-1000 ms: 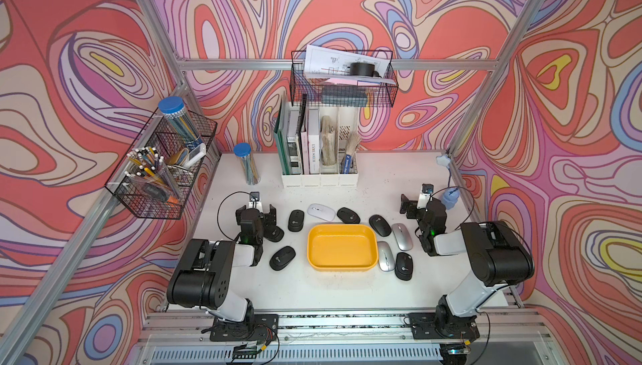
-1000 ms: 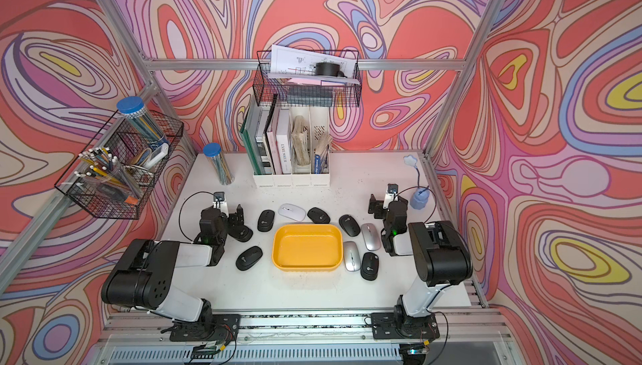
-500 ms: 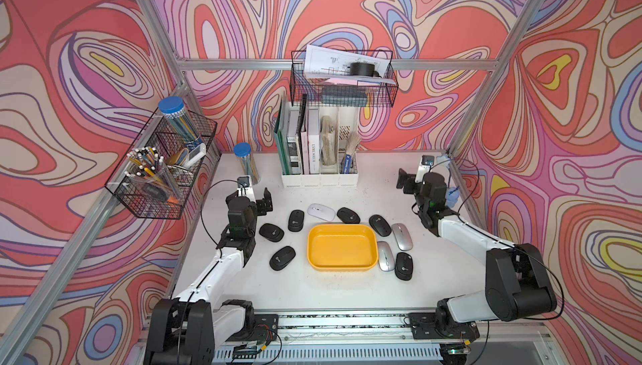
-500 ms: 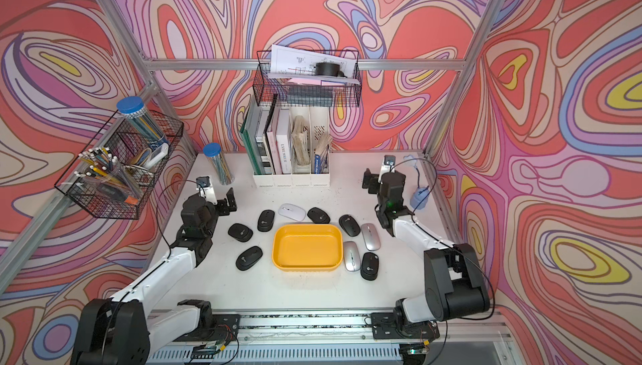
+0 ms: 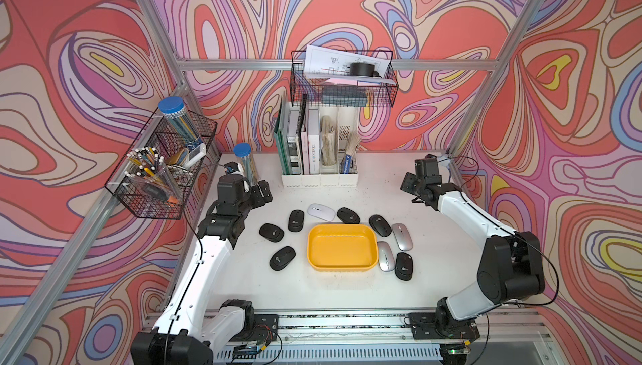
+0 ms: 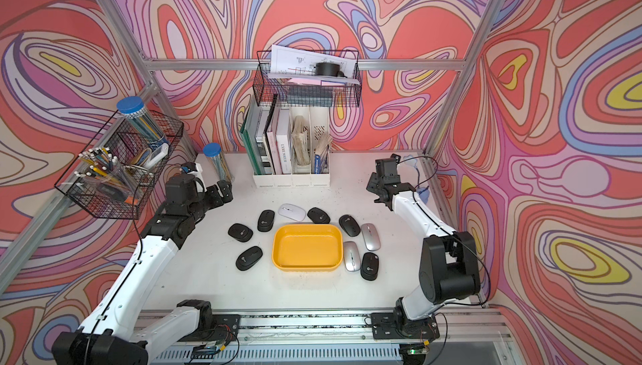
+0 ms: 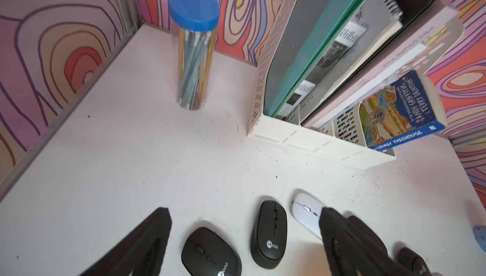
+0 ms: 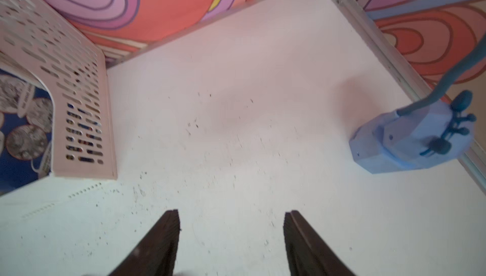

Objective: Put the mouse in the storage box
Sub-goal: Pick up the mouse from the center of the board.

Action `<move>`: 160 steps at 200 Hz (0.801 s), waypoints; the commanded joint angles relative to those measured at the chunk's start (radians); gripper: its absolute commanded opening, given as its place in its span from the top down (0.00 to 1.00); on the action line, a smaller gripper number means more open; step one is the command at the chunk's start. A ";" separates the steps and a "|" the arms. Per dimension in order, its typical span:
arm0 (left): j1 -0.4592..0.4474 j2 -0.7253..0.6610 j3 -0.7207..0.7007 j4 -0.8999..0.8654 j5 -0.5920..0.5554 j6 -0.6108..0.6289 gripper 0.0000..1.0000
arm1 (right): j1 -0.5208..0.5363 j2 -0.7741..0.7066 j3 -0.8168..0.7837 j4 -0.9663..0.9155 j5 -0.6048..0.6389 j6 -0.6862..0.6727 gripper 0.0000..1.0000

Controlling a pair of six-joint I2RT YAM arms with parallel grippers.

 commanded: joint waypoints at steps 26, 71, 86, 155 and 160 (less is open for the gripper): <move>-0.034 0.220 0.272 -0.393 0.150 -0.061 0.20 | 0.003 0.016 0.109 -0.373 -0.034 -0.012 0.28; -0.313 0.409 0.456 -0.569 0.142 -0.074 0.27 | 0.003 0.043 0.107 -0.494 -0.066 -0.030 0.25; -0.399 0.450 0.492 -0.562 0.174 -0.084 0.27 | 0.002 0.032 0.077 -0.495 -0.075 -0.038 0.24; -0.609 0.630 0.598 -0.436 0.509 -0.137 0.23 | 0.003 0.019 -0.018 -0.489 -0.227 -0.029 0.16; -0.611 0.630 0.600 -0.437 0.502 -0.137 0.23 | 0.003 0.016 -0.028 -0.491 -0.231 -0.028 0.16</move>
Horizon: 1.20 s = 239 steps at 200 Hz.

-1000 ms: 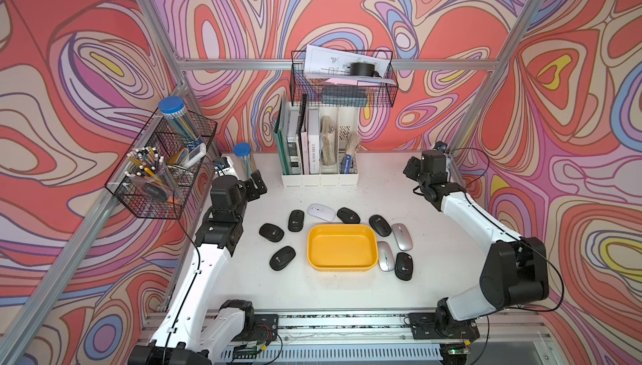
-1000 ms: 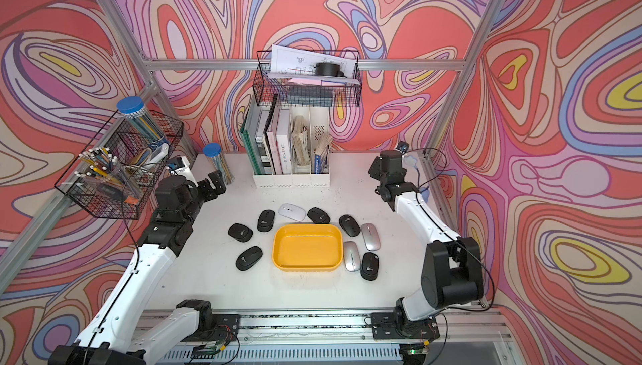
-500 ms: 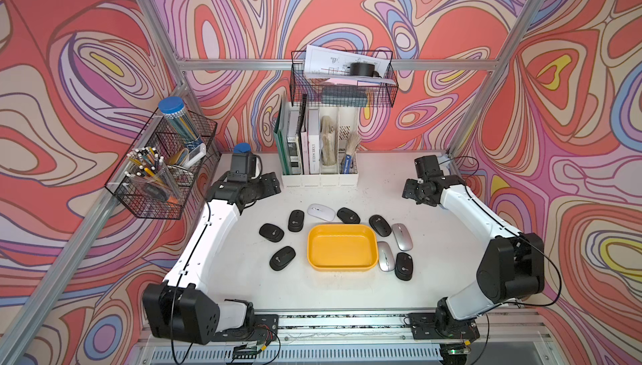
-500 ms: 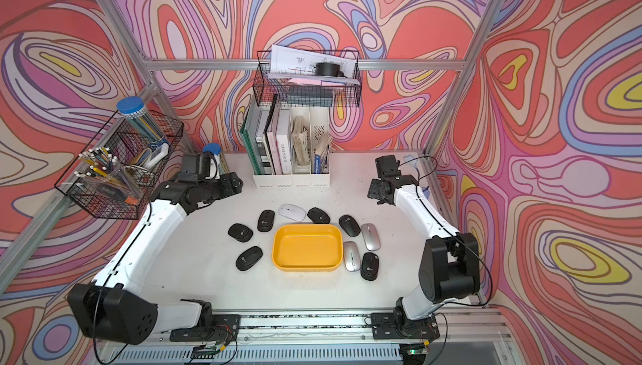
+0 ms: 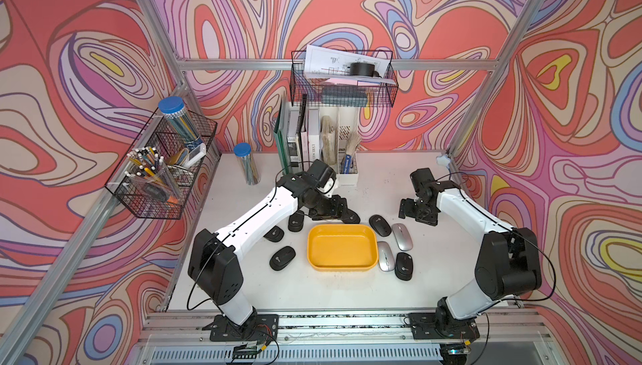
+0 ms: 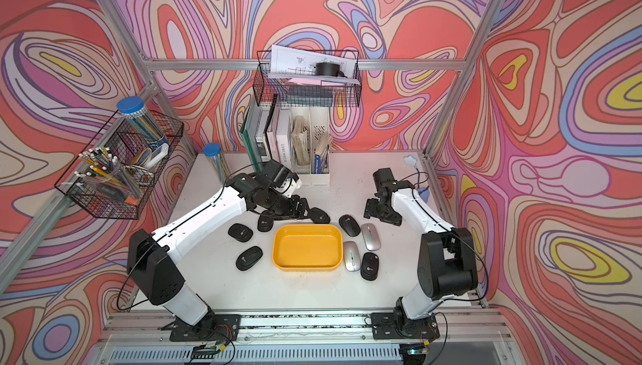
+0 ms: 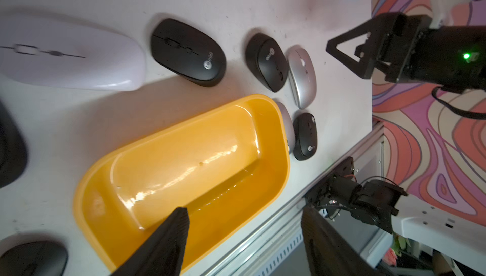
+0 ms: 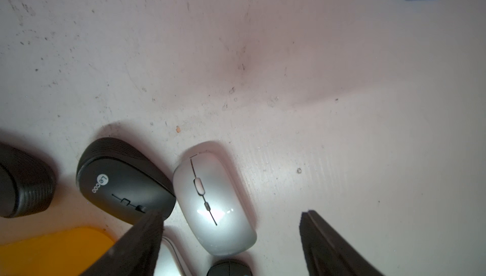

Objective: Put the mouse in the storage box
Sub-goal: Pick up the mouse from the center of the board.

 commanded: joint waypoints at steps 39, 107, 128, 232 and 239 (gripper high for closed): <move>-0.018 0.029 0.038 0.013 0.080 0.006 0.21 | 0.047 -0.015 -0.098 -0.043 -0.025 0.004 0.16; -0.020 0.042 -0.025 0.106 0.165 -0.061 0.22 | 0.104 0.028 -0.153 -0.030 0.001 -0.017 0.14; -0.028 0.050 -0.043 0.140 0.185 -0.088 0.22 | 0.104 0.038 -0.157 -0.022 -0.004 -0.026 0.13; -0.045 0.080 -0.043 0.164 0.213 -0.117 0.23 | 0.104 0.167 -0.091 0.048 -0.001 -0.049 0.15; -0.046 0.082 -0.045 0.169 0.213 -0.119 0.23 | 0.104 0.200 -0.092 0.054 -0.001 -0.054 0.17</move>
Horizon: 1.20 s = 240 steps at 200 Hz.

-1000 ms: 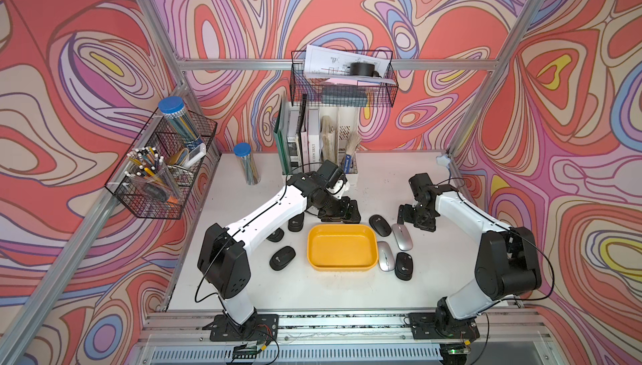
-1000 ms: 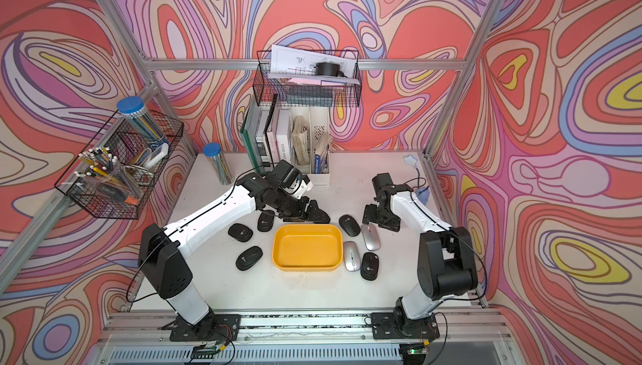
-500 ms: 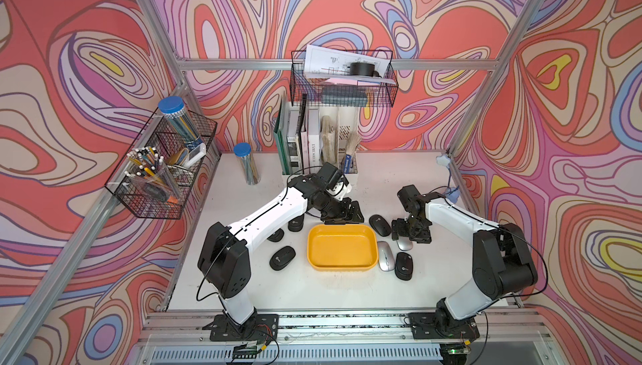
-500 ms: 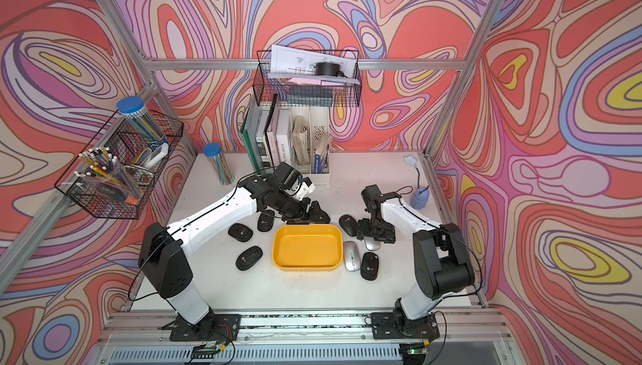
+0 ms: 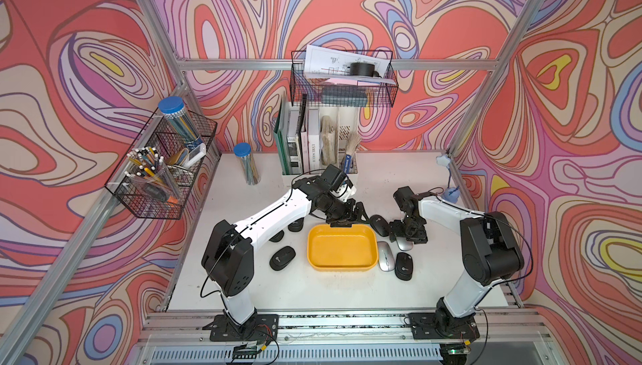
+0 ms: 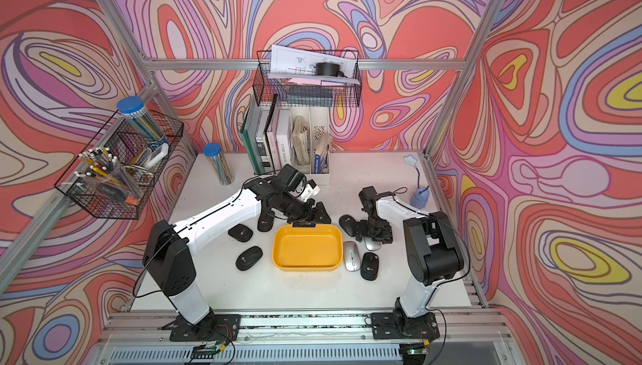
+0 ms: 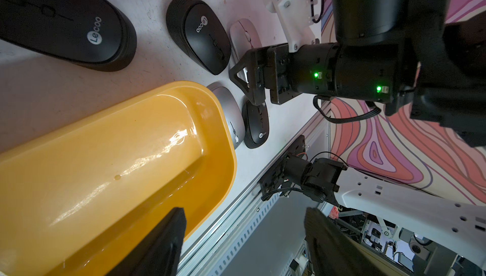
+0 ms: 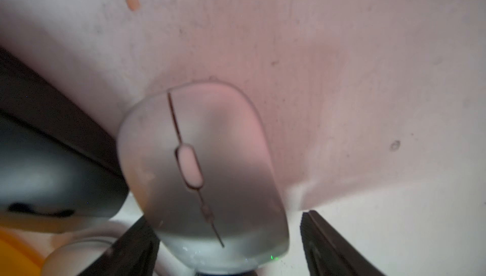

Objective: Put the mouse in the storage box
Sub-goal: Pick up the mouse from the center of the board.

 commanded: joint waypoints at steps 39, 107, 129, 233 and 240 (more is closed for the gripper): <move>-0.037 0.051 -0.027 0.055 0.030 -0.035 0.28 | 0.001 0.058 -0.012 0.066 0.000 -0.011 0.31; -0.076 0.076 -0.042 0.104 0.036 -0.084 0.31 | 0.000 -0.027 -0.054 0.066 0.044 0.039 0.51; -0.076 0.068 -0.047 0.094 0.029 -0.077 0.31 | 0.001 -0.069 -0.053 0.054 0.071 0.045 0.52; -0.071 0.055 -0.033 0.042 -0.014 -0.027 0.29 | 0.040 -0.249 -0.003 -0.055 0.085 0.083 0.53; -0.070 0.054 -0.030 0.034 -0.025 -0.019 0.29 | 0.060 -0.257 0.004 -0.061 0.087 0.090 0.53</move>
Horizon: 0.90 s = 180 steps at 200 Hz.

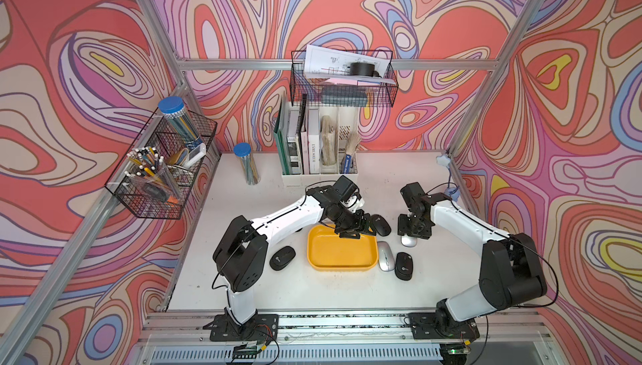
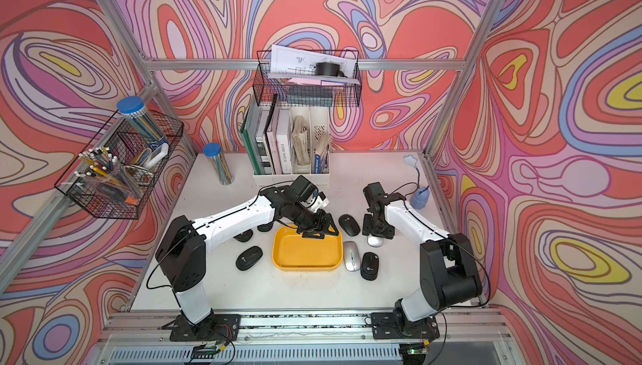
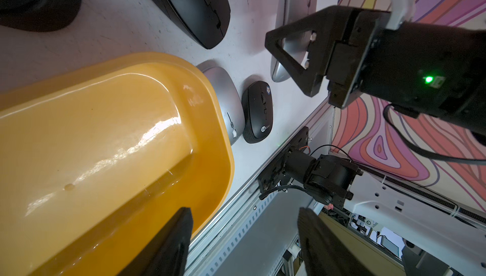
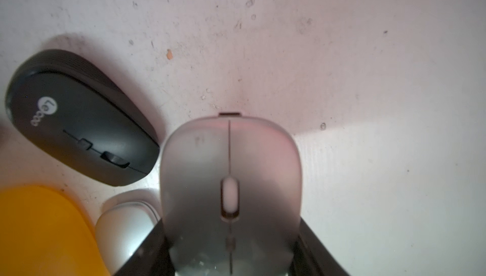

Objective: Put the mouse in the storage box
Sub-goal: Pick up the mouse from the center of the board, then place the mouse in the storage box.

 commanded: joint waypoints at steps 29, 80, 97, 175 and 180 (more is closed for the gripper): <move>0.027 -0.051 -0.002 -0.056 -0.052 0.060 0.29 | 0.122 -0.048 0.104 -0.084 0.024 0.070 0.53; 0.137 -0.205 -0.169 -0.026 -0.087 0.036 0.29 | 0.329 -0.013 0.209 -0.099 -0.010 0.185 0.53; 0.174 -0.270 -0.230 -0.023 -0.106 0.034 0.28 | 0.406 0.019 0.235 -0.091 -0.002 0.230 0.53; 0.200 -0.447 -0.469 0.090 -0.132 -0.032 0.26 | 0.593 0.167 0.235 0.026 -0.007 0.378 0.52; 0.201 -0.464 -0.480 0.095 -0.143 -0.036 0.26 | 0.592 0.172 0.234 0.027 -0.004 0.376 0.52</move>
